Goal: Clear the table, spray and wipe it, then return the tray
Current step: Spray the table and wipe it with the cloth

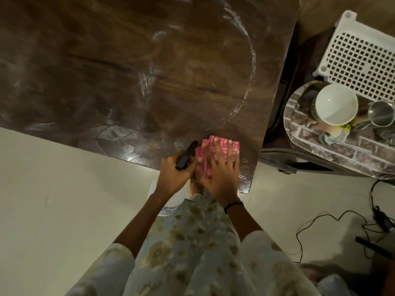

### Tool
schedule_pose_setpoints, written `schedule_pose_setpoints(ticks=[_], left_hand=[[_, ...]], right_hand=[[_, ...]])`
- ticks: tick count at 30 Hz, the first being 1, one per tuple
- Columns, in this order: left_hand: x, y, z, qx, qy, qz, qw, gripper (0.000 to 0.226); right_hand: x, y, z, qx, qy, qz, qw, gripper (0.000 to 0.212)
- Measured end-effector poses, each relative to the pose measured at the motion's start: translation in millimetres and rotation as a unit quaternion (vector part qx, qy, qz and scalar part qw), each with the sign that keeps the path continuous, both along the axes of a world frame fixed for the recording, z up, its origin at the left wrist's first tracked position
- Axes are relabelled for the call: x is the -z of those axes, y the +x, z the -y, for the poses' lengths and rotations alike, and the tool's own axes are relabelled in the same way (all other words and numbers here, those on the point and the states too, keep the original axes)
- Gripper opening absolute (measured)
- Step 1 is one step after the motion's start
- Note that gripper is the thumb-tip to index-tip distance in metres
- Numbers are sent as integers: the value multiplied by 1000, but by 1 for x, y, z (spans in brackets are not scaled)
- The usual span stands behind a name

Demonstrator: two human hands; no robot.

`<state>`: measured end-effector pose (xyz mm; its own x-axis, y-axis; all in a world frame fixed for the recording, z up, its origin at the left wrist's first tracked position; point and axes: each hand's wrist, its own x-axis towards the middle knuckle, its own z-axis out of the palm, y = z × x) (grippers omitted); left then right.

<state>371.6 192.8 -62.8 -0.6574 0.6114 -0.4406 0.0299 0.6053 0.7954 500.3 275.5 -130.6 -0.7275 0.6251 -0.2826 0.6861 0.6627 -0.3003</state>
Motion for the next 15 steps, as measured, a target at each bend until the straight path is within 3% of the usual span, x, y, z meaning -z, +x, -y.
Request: schedule_pose_setpoints(ticks=[2,9,15], left_hand=[[-2,-1,-10,8,-3,10,1000,27],[-5,14,-73,126,5,9,992,25],[6,32,-118,208,-60,-13,976,26]], right_hand=[[3,23,4,-25,3,-15,1000,68],[-1,43,-22,75,4,28,997,70],[1,50,-15,95,-14,22,995,71]])
